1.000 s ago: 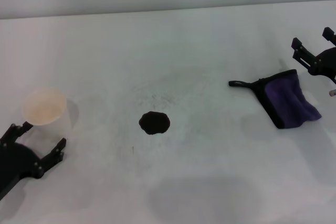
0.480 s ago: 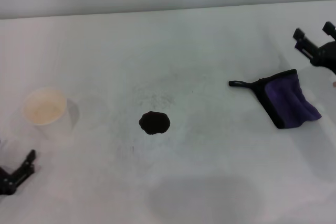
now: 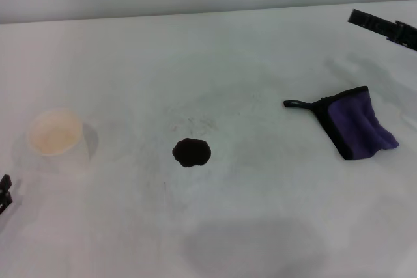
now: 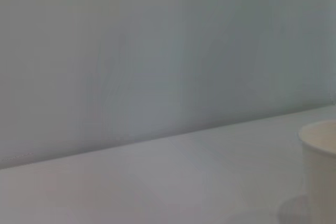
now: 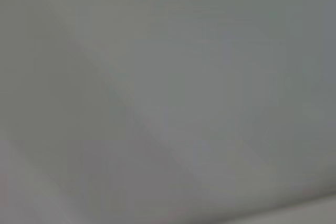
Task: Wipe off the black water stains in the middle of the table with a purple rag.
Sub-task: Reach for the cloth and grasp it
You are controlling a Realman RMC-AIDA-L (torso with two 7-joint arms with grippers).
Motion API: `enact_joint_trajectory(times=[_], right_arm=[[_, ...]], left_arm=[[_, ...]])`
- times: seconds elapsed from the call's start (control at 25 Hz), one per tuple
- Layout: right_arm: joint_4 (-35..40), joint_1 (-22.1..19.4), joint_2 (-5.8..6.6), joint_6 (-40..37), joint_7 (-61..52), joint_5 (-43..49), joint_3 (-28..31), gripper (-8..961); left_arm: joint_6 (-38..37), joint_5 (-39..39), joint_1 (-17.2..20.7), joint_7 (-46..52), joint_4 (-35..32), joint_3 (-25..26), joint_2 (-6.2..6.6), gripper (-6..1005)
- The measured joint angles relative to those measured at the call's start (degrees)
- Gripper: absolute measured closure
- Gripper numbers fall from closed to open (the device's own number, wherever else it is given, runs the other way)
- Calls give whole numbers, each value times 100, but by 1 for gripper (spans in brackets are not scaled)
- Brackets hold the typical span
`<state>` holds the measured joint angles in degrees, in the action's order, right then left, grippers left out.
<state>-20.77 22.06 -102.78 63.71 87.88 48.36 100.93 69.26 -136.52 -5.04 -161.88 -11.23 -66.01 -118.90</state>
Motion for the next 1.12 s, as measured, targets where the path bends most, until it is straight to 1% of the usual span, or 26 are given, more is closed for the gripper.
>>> enact_joint_trajectory(times=[0.04,0.16,0.28,0.36,0.4,0.48,0.56,0.6,0.64,0.68,0.72,0.8,0.84,0.88,0.92,1.0,1.12], right_arm=[[-209,40,118,9,-469,437,4,97],[-854,191,390,189,-1785,1789,103,97],[-1504,354,544,635,-2856,3073,371,98],[-1945,503,581,949,-3497,4063,637,98],[-2169,617,569,1143,-3882,4708,798,98],[-2532,808,491,1430,-4491,5835,1007,98],[-2989,949,341,1691,-5031,6964,1124,99],[-3287,995,233,1816,-5304,7552,1146,99],[-3624,1007,102,1899,-5570,8120,1151,99],[-4016,1009,-61,1981,-5811,8740,1155,99],[-4439,1005,-260,2076,-6033,9306,1143,99],[-5215,1005,-771,2316,-6242,10673,1140,100],[-5478,1020,-1001,2435,-6269,11208,1136,100],[-5659,1044,-1170,2519,-6307,11711,1070,100],[-5760,1059,-1279,2613,-6369,12116,942,100],[-5773,1059,-1271,2678,-6662,12514,518,101],[-5655,1077,-1262,2627,-7030,12434,28,101]], left_arm=[[0,-1,-7,0,-6,0,2,109],[-1,-5,-53,-1,-26,10,21,109],[0,6,-105,-2,-50,100,34,108],[-1,31,-122,-2,-88,135,35,108],[0,39,-132,-2,-106,137,35,108],[1,48,-157,-2,-132,139,35,108],[1,44,-166,-2,-185,140,34,108],[1,40,-170,-2,-215,140,33,108],[0,32,-170,-2,-243,141,33,108],[0,29,-171,-2,-259,141,33,108],[1,23,-175,-2,-279,141,32,108],[-1,15,-179,-2,-299,142,33,109],[-1,19,-178,-2,-308,141,33,109],[0,27,-185,-2,-321,142,33,109],[-1,35,-194,-2,-327,141,33,109],[-1,47,-224,-2,-359,141,33,109],[-8,48,-222,-2,-395,142,33,108]])
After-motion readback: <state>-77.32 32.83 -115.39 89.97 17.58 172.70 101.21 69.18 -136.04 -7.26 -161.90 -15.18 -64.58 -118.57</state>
